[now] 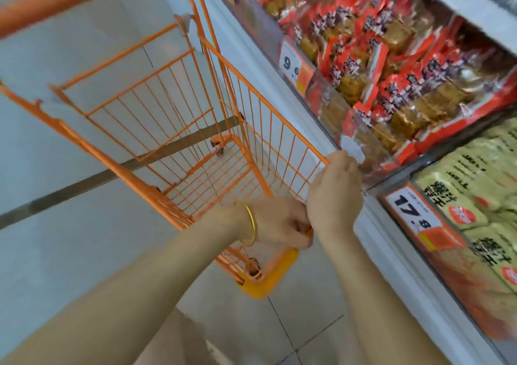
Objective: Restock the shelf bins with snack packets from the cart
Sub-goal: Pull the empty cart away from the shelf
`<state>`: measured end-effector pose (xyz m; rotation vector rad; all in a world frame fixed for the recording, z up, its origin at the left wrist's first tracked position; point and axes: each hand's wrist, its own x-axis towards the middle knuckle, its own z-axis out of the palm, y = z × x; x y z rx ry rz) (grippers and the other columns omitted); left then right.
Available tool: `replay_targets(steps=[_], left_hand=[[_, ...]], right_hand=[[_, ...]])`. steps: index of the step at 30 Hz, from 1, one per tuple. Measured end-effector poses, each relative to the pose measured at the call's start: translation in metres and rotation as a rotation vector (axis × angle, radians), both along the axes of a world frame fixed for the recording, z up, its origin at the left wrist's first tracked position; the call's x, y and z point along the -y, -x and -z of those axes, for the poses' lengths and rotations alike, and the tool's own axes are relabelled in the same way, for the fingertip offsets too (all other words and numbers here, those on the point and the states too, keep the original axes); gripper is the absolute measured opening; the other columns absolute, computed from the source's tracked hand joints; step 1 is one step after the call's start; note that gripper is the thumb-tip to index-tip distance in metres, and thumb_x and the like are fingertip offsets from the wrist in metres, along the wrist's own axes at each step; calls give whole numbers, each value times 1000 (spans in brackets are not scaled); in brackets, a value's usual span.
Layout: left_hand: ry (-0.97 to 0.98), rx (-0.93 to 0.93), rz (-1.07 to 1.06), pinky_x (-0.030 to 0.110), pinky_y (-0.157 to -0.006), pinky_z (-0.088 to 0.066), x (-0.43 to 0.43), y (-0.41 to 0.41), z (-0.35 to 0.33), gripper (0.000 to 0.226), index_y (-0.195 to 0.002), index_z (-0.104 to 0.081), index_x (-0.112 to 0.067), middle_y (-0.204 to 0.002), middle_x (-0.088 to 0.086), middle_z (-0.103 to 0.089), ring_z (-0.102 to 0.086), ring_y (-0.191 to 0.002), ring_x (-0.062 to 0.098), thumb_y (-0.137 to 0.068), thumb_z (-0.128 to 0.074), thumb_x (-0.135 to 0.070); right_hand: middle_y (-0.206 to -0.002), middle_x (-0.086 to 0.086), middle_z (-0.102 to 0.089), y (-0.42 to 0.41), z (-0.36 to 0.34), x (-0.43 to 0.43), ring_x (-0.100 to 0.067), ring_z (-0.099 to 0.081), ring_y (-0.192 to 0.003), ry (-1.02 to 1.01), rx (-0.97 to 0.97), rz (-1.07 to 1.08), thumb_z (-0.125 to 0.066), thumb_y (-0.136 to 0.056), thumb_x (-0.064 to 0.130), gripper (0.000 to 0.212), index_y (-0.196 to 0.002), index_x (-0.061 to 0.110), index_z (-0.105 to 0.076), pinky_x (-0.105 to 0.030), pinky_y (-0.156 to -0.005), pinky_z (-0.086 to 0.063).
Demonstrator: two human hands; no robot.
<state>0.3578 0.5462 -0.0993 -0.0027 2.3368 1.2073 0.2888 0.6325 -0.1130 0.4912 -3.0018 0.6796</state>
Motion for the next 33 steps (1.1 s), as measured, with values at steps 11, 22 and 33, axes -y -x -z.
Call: replay_targets(steps=[11,22,33], left_hand=[[288,192,-169,35,-96,-41,108,5,-14,33,-124,-57,-27,-125,3,-54,-49,-118,25,-96,-42,-36],[485,224,-215,43,-91,-39,227,17,-17,38,-90,-53,-28,-93,-5,-65,-58,-92,22,-100,-20,-44],[593,141,-334,43,-94,-37,324,78,-10,41,-119,-44,-20,-114,2,-55,-48,-112,27,-99,-13,-40]], right_hand=[[-116,-18,-56,37,-10,118,-36,-50,-104,-94,205,-82,-36,-82,-9,46,-124,3,-51,-32,-74,-33],[-111,-15,-53,66,-16,237,-30,-47,-97,-1,267,-49,-34,-77,-14,50,-122,2,-49,-33,-73,-39],[-115,-14,-46,135,-26,354,-32,-51,-97,-182,304,-116,-40,-85,-4,49,-131,14,-36,-37,-68,-41]])
